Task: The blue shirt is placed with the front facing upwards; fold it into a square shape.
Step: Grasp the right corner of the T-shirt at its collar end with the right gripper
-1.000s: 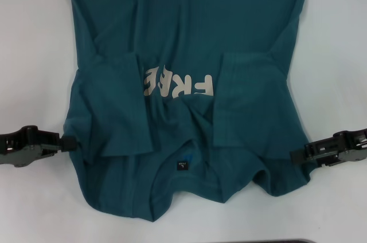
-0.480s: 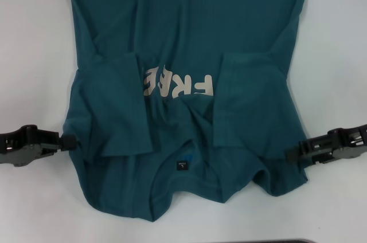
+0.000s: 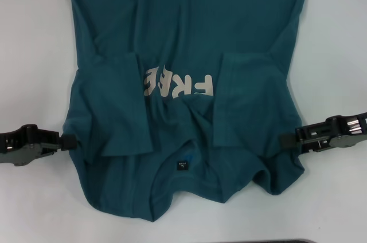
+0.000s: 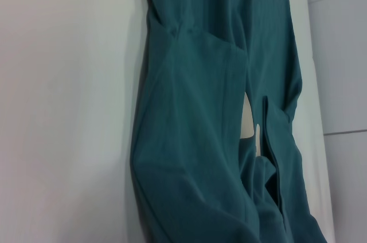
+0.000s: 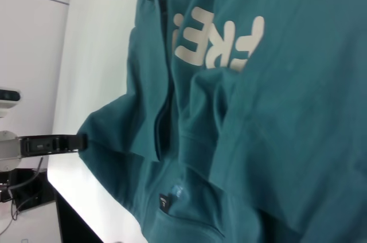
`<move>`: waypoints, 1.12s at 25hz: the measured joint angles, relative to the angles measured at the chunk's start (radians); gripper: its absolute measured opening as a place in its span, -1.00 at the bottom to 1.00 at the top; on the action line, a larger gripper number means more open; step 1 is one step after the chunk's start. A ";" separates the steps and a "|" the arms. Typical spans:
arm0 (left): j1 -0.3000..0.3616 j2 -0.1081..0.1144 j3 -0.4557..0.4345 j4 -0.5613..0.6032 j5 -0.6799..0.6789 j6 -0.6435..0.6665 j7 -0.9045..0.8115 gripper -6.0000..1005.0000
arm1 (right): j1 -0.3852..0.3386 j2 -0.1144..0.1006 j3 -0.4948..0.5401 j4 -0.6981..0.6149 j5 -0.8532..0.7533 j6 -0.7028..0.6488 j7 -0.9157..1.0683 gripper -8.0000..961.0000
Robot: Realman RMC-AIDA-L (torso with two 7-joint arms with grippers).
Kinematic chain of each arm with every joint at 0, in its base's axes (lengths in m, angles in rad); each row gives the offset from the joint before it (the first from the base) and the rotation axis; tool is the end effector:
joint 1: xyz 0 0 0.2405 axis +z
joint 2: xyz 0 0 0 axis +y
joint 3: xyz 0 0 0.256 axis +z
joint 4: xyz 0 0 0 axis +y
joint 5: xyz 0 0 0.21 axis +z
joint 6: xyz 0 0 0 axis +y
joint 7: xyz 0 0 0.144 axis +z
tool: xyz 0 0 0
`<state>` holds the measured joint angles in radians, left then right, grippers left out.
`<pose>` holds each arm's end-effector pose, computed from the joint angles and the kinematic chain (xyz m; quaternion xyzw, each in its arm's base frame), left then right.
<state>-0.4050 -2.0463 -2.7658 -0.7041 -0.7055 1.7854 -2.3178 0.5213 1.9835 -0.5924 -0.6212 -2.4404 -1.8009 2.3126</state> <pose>-0.3385 0.2512 0.0277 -0.6874 -0.7038 -0.1793 0.0023 0.3126 0.2763 0.0209 0.7514 -0.6526 -0.0781 0.0576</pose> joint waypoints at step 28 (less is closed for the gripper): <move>0.000 0.000 -0.002 0.000 0.000 -0.003 0.000 -0.96 | 0.005 -0.002 0.007 -0.011 -0.127 0.033 0.034 0.76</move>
<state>-0.4049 -2.0463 -2.7673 -0.7041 -0.7055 1.7824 -2.3178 0.5259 1.9812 -0.5851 -0.6317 -2.5676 -1.7674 2.3469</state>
